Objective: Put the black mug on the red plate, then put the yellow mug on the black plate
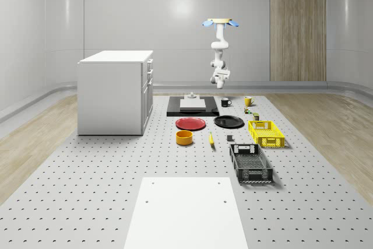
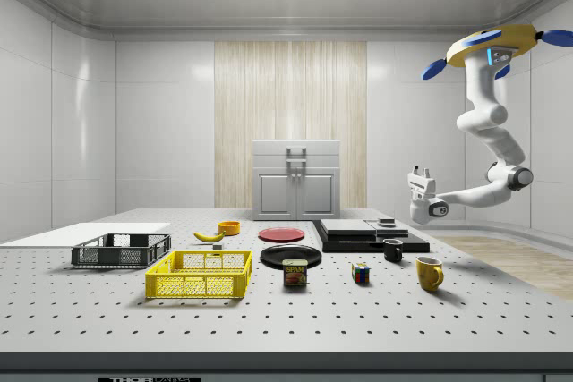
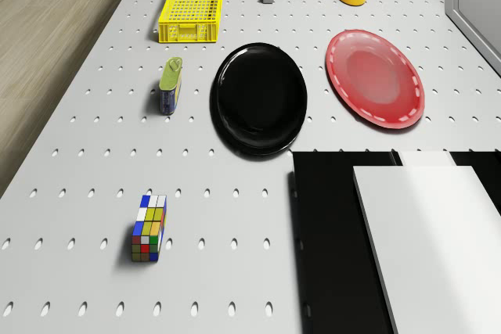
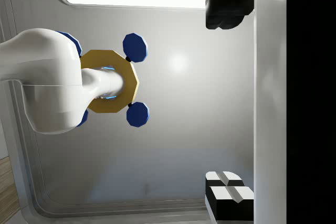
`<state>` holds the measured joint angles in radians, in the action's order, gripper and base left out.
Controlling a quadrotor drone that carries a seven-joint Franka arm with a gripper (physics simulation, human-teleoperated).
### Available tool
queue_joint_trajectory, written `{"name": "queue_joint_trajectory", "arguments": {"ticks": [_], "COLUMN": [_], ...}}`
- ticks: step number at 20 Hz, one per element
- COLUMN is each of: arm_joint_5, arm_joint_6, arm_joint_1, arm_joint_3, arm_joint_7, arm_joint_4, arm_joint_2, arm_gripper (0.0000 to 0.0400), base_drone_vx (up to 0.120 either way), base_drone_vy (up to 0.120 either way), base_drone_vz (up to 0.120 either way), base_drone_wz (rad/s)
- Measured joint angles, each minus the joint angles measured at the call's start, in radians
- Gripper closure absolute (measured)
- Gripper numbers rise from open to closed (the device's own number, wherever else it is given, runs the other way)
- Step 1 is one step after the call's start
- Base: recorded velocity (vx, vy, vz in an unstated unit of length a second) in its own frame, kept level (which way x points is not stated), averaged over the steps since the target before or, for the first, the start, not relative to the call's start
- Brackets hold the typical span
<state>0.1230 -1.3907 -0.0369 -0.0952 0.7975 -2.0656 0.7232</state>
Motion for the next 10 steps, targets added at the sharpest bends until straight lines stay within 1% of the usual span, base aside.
{"name": "queue_joint_trajectory", "arguments": {"ticks": [4,7,8,10], "arm_joint_5": [0.12,0.275,0.343,0.507], "arm_joint_6": [-0.006,-0.013,-0.017,-0.025], "arm_joint_1": [-0.027,-0.062,-0.077,-0.116], "arm_joint_3": [-0.085,-0.192,-0.239,-0.347], "arm_joint_7": [0.017,0.04,0.051,0.081], "arm_joint_4": [-0.019,-0.058,-0.08,-0.145], "arm_joint_2": [0.006,0.016,0.021,0.036], "arm_gripper": [0.0,0.0,0.0,0.0], "base_drone_vx": [0.12,0.12,0.08,0.0], "base_drone_vy": [0.0,0.0,0.0,0.0], "base_drone_vz": [0.0,0.0,0.0,-0.1], "base_drone_wz": [0.0,0.0,0.0,0.0]}}
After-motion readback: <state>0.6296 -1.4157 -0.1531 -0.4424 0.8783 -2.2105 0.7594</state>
